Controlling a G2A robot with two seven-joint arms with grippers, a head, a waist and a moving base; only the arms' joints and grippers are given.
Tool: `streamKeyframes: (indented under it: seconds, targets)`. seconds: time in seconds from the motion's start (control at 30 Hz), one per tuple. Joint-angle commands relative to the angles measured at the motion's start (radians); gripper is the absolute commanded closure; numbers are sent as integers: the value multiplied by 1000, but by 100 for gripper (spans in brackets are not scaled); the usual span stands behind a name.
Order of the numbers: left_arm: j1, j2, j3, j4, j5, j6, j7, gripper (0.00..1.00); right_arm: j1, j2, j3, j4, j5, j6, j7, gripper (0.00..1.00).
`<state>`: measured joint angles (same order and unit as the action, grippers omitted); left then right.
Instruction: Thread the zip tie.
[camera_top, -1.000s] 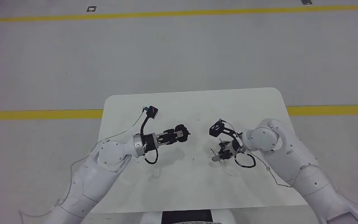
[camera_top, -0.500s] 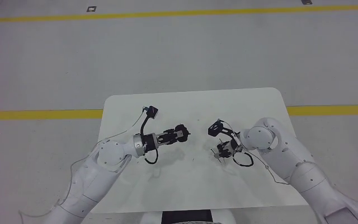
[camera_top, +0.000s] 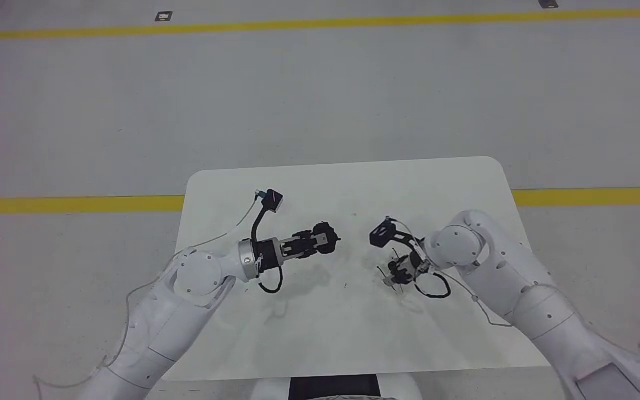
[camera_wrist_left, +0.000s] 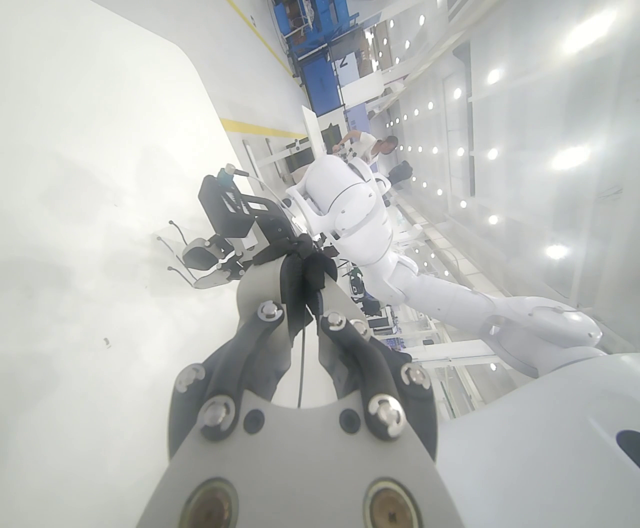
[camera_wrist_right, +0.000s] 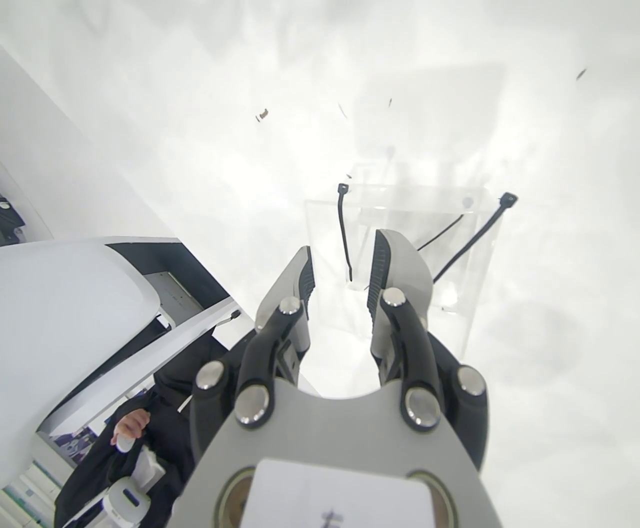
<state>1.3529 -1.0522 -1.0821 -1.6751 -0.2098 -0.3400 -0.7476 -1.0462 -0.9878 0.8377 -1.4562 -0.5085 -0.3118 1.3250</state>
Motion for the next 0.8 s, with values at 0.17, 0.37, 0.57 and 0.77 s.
streamKeyframes:
  seconds: [0.17,0.37,0.57,0.77]
  targets:
    - [0,0,0,0,0,0,0,100,12,-5,-18,16,-4,10,-7,76]
    - [0,0,0,0,0,0,0,100,10,-3,-13,11,12,-5,-30,76]
    - [0,0,0,0,0,0,0,100,-8,10,17,-11,17,-12,-39,76]
    - [0,0,0,0,0,0,0,100,-26,19,36,-27,-4,19,-49,78]
